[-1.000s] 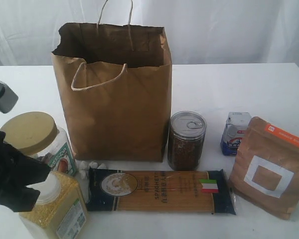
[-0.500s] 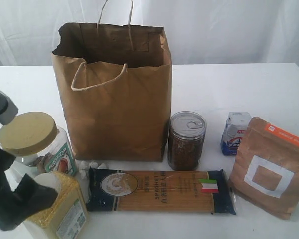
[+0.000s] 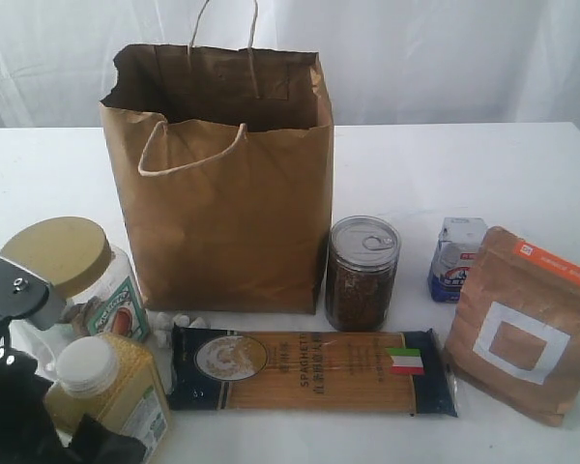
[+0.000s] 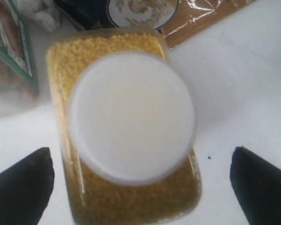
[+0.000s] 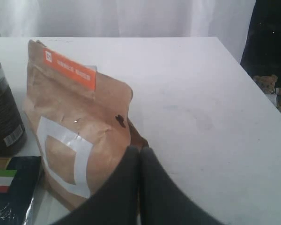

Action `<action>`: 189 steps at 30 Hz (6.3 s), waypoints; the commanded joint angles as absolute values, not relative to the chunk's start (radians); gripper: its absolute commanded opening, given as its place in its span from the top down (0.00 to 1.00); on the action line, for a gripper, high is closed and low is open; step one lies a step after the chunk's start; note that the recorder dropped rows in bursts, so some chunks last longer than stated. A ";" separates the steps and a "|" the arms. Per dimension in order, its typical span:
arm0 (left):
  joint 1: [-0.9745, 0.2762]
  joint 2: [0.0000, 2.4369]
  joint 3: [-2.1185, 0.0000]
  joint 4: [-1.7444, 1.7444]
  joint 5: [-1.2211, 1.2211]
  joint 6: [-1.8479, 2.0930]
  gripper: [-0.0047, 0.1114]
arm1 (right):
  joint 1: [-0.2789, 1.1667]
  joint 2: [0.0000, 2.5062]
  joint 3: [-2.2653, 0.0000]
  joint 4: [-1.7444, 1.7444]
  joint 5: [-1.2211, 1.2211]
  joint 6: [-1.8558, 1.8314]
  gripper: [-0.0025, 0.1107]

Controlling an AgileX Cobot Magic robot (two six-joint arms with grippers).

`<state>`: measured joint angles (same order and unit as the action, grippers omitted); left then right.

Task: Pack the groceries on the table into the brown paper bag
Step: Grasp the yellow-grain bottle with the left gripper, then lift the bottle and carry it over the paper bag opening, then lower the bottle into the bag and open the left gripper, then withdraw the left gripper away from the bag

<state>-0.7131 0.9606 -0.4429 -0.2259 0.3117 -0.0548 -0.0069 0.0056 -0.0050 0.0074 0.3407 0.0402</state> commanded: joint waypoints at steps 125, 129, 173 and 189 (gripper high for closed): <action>-0.539 1.372 -1.059 0.000 -0.220 0.218 0.32 | -0.012 0.000 0.000 0.007 0.336 0.042 0.98; -0.539 1.372 -1.059 0.000 -0.214 0.218 0.32 | -0.012 0.000 0.000 0.007 0.336 0.042 0.98; -0.161 1.006 -0.919 0.009 0.313 0.193 0.96 | -0.012 0.000 0.000 0.007 0.336 0.042 0.98; -0.001 0.315 -0.708 0.013 0.188 -0.167 0.96 | -0.012 0.000 0.000 0.053 -0.201 0.292 0.98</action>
<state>-0.0026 0.4133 -0.7129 -0.0072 0.2161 -0.1719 -0.0069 0.0056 -0.0050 0.0379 -0.0628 0.1683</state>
